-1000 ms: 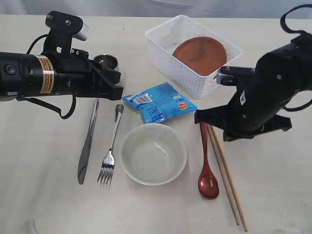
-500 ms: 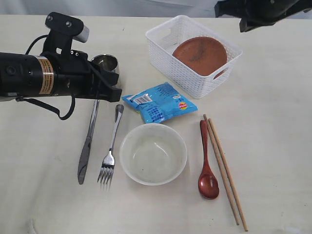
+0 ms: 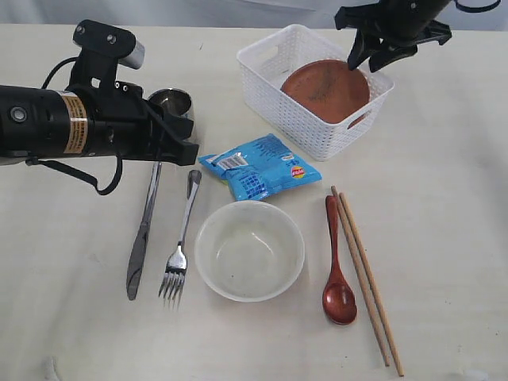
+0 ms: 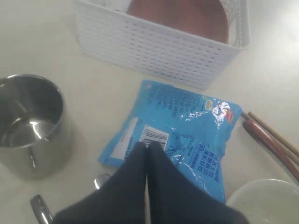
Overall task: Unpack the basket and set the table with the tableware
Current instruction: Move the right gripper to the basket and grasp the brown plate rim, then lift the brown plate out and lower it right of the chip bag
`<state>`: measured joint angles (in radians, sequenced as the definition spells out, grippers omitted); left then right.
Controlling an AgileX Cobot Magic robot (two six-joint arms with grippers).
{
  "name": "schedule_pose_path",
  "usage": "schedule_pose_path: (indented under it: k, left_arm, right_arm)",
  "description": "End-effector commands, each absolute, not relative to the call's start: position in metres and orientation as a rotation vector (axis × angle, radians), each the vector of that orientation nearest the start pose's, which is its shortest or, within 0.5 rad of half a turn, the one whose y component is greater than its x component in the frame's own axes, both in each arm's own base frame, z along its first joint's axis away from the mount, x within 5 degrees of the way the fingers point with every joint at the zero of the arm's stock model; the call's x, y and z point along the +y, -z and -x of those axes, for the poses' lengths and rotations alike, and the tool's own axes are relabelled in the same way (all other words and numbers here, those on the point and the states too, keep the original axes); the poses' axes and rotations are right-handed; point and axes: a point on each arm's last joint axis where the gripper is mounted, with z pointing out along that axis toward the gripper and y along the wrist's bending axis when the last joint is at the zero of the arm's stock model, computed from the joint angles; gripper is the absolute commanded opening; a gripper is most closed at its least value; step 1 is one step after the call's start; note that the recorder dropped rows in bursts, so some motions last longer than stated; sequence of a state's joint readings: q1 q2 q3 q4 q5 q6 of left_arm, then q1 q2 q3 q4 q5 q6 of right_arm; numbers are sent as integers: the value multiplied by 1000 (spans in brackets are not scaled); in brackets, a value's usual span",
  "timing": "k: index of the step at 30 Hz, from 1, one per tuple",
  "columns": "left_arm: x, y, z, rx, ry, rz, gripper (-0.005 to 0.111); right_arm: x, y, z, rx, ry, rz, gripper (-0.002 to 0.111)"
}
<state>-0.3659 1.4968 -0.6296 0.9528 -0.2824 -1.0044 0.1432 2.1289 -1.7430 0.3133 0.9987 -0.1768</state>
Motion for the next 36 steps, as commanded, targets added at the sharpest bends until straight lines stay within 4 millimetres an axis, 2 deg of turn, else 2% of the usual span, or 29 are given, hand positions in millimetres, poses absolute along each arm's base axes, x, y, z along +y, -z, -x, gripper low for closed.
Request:
schedule_pose_path:
  k: [1, 5, 12, 20, 23, 27, 36]
  left_arm:
    - [-119, -196, -256, 2165, 492, -446, 0]
    - [-119, -196, -256, 2165, 492, -446, 0]
    - [-119, -196, -256, 2165, 501, -437, 0]
    - [-119, -196, -256, 2165, 501, -437, 0]
    - [-120, -197, -256, 2161, 507, -440, 0]
    - [-120, -197, -256, 2160, 509, -440, 0]
    - [-120, -197, -256, 2160, 509, -440, 0]
  right_arm:
    - [83, -199, -447, 2871, -323, 252, 37]
    - [82, -192, -449, 2881, -302, 206, 37]
    - [83, -166, -457, 2888, -299, 184, 37]
    - [85, -160, -468, 2796, -331, 129, 37]
    - [87, -163, -474, 2724, -365, 82, 29]
    - [89, -166, -481, 2643, -405, 23, 2]
    - [93, -174, -484, 2611, -455, 0, 0]
